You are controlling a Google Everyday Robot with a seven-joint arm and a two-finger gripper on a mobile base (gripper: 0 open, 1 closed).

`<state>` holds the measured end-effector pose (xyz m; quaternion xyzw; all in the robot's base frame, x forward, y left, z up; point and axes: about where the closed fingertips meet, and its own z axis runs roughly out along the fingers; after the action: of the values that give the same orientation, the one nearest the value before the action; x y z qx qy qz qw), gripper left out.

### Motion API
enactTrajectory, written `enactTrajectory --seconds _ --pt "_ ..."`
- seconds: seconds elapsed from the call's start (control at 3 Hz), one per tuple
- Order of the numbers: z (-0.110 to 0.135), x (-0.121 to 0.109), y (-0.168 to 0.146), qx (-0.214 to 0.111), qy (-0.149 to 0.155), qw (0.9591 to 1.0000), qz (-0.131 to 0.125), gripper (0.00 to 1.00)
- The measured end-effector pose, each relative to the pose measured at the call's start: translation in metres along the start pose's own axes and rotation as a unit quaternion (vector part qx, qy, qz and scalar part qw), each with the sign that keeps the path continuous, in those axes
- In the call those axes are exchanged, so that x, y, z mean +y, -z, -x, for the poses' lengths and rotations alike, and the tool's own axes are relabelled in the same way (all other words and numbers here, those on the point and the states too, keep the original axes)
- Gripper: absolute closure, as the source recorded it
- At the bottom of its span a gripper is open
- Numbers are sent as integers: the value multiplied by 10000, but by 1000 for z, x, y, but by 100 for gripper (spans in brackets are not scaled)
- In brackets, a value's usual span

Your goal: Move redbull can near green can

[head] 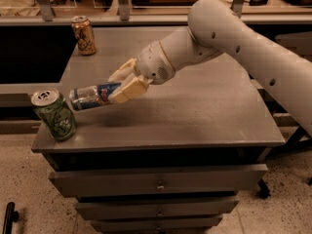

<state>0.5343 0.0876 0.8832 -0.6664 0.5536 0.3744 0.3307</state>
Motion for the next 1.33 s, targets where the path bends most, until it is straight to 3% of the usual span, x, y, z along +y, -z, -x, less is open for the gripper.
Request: enactTrajectory --seconds 0.33,0.67,1.33 --pt "1 1 -2 -1 7 10000 21 13" --pt "1 1 -4 -2 13 10000 40 0" --pt "6 3 7 -140 170 9997 101 0"
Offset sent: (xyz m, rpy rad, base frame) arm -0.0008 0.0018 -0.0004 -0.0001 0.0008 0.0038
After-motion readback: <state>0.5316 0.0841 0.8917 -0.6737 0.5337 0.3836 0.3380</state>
